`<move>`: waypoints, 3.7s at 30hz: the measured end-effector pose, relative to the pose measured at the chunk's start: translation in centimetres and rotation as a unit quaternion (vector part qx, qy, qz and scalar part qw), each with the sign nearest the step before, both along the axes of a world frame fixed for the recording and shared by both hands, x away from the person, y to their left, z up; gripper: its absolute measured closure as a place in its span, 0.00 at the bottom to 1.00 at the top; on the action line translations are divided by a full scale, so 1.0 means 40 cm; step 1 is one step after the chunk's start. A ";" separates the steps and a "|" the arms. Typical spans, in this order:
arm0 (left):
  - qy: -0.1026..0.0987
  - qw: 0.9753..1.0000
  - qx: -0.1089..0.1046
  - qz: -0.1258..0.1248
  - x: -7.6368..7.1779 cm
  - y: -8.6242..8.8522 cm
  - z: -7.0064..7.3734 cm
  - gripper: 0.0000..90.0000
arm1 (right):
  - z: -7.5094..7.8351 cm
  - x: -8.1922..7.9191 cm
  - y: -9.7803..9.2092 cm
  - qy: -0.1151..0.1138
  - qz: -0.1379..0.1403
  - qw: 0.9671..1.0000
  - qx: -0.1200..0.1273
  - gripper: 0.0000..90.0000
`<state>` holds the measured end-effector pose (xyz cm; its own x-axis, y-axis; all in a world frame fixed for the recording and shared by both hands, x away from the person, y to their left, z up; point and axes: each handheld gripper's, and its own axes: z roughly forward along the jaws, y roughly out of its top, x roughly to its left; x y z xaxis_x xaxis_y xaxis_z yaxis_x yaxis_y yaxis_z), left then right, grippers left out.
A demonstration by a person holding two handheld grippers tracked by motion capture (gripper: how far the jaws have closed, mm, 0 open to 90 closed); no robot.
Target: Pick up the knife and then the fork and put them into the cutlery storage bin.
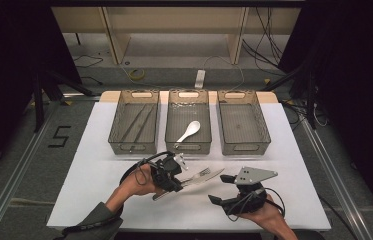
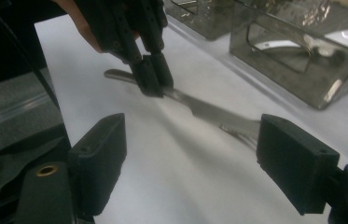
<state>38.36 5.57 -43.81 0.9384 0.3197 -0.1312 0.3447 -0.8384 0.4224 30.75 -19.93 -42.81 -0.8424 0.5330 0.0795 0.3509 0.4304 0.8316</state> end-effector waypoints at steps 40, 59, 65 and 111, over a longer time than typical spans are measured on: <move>0.061 0.996 0.021 -0.060 -0.052 -0.049 0.025 0.88 | -0.057 -0.016 0.173 -0.110 0.122 0.966 -0.201 0.59; 0.085 0.993 0.025 -0.078 -0.055 -0.056 0.027 0.88 | -0.070 -0.028 0.188 -0.140 0.168 0.945 -0.244 0.82; 0.091 0.991 0.026 -0.091 -0.059 -0.060 0.024 0.88 | -0.076 -0.039 0.191 -0.158 0.207 0.928 -0.265 0.91; -0.107 0.973 -0.161 0.123 -0.027 0.142 0.146 0.27 | 0.005 0.129 -0.020 -0.057 -0.005 0.974 -0.218 0.99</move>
<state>37.27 11.23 -37.97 0.8560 0.5121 -0.0711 0.3923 -0.5537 0.7345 35.93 -20.71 -42.60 -0.8276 0.5030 -0.2490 0.2730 0.7484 0.6044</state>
